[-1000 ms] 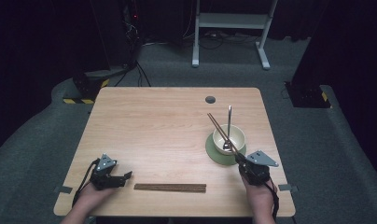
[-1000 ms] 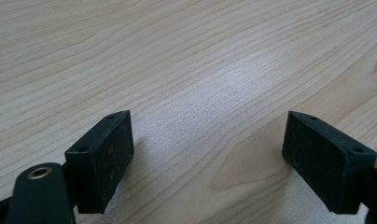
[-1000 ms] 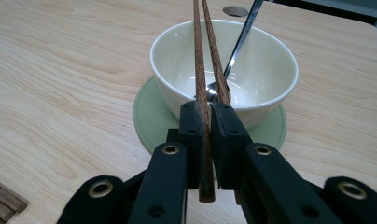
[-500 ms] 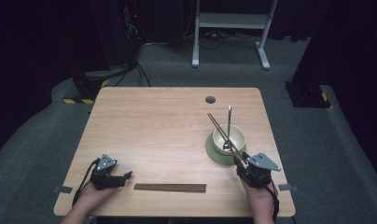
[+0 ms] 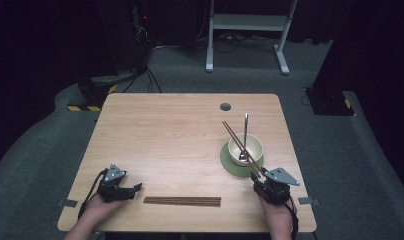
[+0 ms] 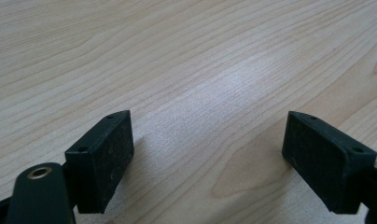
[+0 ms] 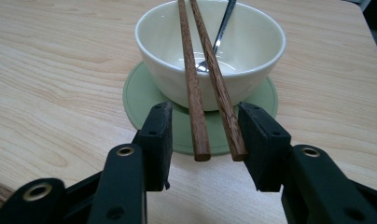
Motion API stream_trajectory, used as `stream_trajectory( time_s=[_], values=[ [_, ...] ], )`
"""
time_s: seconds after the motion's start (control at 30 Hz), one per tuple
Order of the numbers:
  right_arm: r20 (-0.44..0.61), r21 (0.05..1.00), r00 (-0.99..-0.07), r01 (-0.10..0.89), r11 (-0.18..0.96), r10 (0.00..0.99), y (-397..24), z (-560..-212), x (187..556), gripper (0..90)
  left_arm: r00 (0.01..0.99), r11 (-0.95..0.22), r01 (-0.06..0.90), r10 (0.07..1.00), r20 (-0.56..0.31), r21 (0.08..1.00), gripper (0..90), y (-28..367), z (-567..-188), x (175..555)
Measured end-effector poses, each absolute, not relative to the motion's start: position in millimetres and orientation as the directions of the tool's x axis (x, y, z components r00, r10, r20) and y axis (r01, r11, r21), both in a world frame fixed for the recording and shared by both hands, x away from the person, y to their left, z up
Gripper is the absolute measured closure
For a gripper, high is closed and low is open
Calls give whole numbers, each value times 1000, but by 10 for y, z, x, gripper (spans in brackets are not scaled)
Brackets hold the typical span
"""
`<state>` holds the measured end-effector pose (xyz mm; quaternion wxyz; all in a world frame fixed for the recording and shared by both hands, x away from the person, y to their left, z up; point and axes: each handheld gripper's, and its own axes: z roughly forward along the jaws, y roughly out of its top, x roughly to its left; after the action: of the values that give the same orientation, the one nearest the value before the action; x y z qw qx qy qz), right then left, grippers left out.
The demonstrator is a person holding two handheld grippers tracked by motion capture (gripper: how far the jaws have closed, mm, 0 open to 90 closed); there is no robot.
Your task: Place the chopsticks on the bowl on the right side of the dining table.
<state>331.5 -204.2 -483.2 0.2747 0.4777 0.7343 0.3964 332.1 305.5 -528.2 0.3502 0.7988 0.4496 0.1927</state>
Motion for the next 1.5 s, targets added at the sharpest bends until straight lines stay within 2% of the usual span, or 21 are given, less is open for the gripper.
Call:
stream_trajectory(
  time_s=[0.2, 0.5, 1.23, 1.5],
  values=[
    [-26, 846, -399, 479, 232, 917, -1996, -4839, 3348, 676, 523, -350, 583, 853, -9, 733, 167, 3059, -5283, 3297],
    [-32, 844, -407, 478, 242, 913, -1978, -4848, 3374, 763, 522, -349, 582, 853, -8, 734, 166, 3060, -5283, 3293],
    [-19, 839, -449, 479, 259, 893, -1957, -4836, 3325, 764, 525, -352, 580, 851, -7, 734, 166, 3058, -5283, 3309],
    [-14, 839, -441, 484, 251, 897, -1962, -4832, 3336, 649, 528, -356, 581, 849, -6, 732, 166, 3059, -5279, 3314]
  ],
)
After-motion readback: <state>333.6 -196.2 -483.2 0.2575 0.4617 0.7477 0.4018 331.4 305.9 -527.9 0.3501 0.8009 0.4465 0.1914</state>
